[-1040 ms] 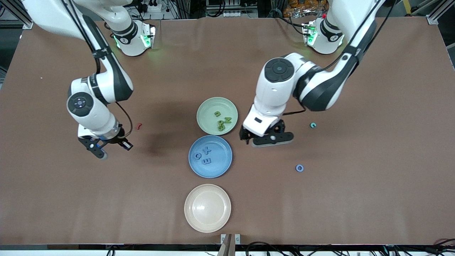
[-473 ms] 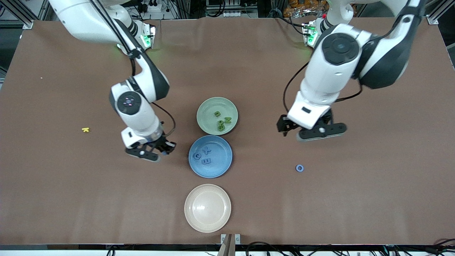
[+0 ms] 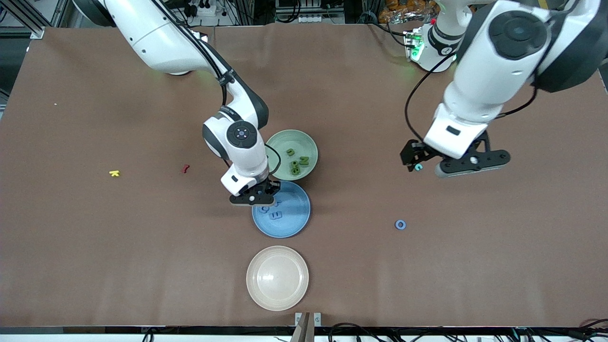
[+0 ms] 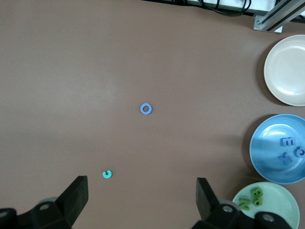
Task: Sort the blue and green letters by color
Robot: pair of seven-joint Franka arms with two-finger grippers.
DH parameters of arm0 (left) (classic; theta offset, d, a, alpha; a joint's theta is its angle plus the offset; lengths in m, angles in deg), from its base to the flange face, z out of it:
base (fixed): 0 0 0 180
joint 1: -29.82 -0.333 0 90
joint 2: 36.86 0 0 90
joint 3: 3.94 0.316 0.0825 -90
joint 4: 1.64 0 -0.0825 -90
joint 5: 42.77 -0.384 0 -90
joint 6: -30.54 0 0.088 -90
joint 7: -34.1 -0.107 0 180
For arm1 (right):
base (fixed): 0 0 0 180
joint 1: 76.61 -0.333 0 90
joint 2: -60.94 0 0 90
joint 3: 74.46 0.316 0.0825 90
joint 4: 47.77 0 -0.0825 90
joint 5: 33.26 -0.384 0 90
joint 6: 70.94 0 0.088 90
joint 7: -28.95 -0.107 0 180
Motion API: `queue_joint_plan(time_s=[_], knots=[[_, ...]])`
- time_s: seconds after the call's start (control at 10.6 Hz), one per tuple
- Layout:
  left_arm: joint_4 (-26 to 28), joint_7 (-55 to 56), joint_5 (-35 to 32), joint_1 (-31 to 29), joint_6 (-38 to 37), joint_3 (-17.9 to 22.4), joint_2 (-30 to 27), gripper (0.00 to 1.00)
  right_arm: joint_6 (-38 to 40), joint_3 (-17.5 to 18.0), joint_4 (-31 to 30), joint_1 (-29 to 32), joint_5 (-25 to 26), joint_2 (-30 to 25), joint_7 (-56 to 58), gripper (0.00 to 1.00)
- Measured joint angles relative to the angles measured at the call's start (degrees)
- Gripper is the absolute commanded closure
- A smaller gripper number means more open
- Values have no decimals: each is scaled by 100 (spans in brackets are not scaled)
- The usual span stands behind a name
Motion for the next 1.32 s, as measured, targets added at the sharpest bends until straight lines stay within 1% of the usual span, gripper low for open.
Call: queue_joint_plan(time_s=[0.19,0.38,0.47,0.66,0.76,0.95,1.04,1.13,1.23,1.32], knots=[[0,-502,89,-246,-394,0,-246,0,-293,-1,49,-8,97,120,24,0],[0,-841,173,-263,-713,117,-529,0,-371,-2,88,-11,106,153,28,0],[4,-1118,342,-248,-839,299,-685,0,-313,-4,198,-12,106,153,28,0],[41,-1820,733,-247,-1071,754,-960,0,320,-14,494,4,106,143,45,0],[80,-2003,784,-247,-1196,873,-1069,0,469,-28,543,33,106,129,46,0],[259,-2323,800,-228,-1313,1031,-1329,0,1038,-91,590,191,106,76,40,0],[384,-2406,805,-224,-1322,1084,-1455,0,1302,-161,625,349,106,18,51,0],[462,-2411,805,-218,-1322,1131,-1528,0,1432,-311,635,474,106,-78,68,0],[498,-2453,806,-211,-1322,1203,-1558,0,1495,-467,638,602,106,-184,115,0],[508,-2642,810,-221,-1322,1298,-1559,0,1536,-551,639,822,105,-287,328,0]])
